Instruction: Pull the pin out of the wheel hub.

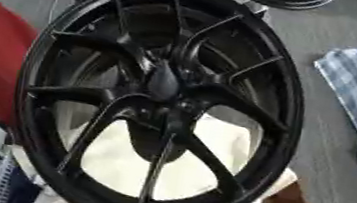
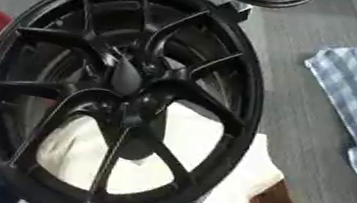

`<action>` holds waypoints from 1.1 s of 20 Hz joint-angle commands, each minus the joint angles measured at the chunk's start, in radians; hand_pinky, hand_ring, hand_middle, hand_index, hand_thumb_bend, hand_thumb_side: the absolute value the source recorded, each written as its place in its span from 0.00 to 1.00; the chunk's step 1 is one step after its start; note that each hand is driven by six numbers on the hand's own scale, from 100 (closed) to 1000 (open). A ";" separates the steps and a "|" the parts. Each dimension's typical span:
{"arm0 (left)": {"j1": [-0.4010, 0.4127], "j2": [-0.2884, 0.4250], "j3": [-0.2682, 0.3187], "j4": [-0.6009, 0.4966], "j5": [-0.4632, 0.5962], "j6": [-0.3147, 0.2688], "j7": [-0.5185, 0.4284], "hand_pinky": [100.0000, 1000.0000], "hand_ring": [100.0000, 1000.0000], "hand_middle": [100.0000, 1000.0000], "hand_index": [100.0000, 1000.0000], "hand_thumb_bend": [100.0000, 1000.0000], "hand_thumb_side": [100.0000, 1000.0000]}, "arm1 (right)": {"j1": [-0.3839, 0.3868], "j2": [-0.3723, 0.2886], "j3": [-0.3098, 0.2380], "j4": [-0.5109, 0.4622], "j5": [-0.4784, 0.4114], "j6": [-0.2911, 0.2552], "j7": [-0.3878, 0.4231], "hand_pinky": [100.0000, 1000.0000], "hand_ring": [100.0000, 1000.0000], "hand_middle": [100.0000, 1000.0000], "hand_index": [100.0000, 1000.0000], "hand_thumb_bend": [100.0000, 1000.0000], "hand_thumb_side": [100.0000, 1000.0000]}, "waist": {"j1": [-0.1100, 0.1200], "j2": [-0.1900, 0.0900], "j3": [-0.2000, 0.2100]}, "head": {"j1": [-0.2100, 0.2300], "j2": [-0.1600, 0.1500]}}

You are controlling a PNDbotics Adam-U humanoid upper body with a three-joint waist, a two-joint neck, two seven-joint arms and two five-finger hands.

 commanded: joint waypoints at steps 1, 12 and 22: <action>-0.011 0.010 0.003 -0.020 -0.006 0.000 0.002 0.66 0.52 0.51 0.66 0.00 0.58 | 0.052 0.014 -0.055 -0.049 0.058 0.003 -0.006 1.00 1.00 0.90 0.94 0.00 0.04 | -0.009 -0.026 0.007 | -0.017 -0.009; -0.015 0.008 -0.011 -0.020 0.008 0.005 -0.016 0.66 0.52 0.51 0.66 0.00 0.58 | 0.266 0.100 -0.135 -0.227 0.154 0.051 -0.077 1.00 1.00 0.92 0.98 0.00 0.82 | -0.015 -0.023 0.030 | -0.053 -0.013; -0.013 0.009 -0.012 -0.020 0.003 0.007 -0.016 0.65 0.52 0.51 0.66 0.00 0.58 | 0.274 0.111 -0.133 -0.246 0.024 0.096 -0.216 1.00 1.00 0.91 0.99 0.00 0.67 | -0.020 -0.015 0.034 | -0.058 -0.022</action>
